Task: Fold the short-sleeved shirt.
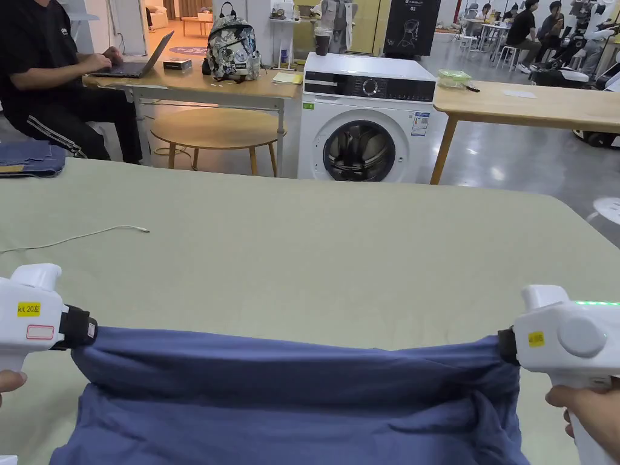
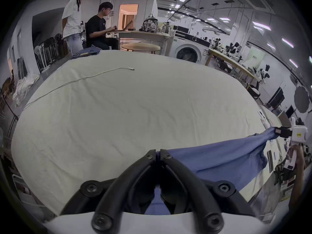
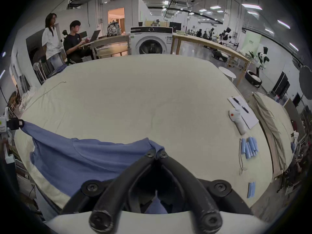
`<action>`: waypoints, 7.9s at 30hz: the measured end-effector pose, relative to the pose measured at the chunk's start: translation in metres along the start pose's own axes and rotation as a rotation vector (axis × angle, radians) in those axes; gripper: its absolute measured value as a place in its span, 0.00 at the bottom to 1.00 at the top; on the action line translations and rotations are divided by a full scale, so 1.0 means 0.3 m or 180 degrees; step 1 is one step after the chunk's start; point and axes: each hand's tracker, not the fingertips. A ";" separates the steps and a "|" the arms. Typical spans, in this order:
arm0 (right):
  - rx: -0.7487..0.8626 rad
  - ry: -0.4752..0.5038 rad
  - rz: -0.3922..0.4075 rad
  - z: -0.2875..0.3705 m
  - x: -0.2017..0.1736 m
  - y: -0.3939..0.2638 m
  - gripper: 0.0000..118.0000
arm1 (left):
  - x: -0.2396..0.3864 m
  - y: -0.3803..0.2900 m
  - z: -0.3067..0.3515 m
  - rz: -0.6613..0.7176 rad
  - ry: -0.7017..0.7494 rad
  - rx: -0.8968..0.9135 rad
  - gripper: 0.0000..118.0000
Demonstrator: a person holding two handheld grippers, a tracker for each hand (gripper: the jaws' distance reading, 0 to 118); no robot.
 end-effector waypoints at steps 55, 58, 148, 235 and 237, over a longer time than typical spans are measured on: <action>0.1757 -0.0052 -0.0265 0.132 -0.273 -0.180 0.00 | 0.324 -0.152 0.120 -0.0456 0.0334 0.1694 0.12; 0.2115 -0.0098 -0.0175 0.149 -0.338 -0.177 0.00 | 0.362 -0.160 0.137 -0.0581 0.0514 0.1928 0.00; 0.1863 0.0247 0.0184 0.021 -0.596 -0.185 0.00 | -0.027 -0.171 0.098 0.1339 -0.2242 -0.0516 0.03; 0.1632 0.0209 0.0048 -0.026 -0.509 -0.260 0.00 | -0.037 -0.400 -0.297 0.1539 -0.1709 -0.1031 0.61; 0.1621 0.0209 0.0047 -0.026 -0.511 -0.260 0.00 | -0.036 -0.442 -0.331 0.1653 -0.1904 -0.1097 0.61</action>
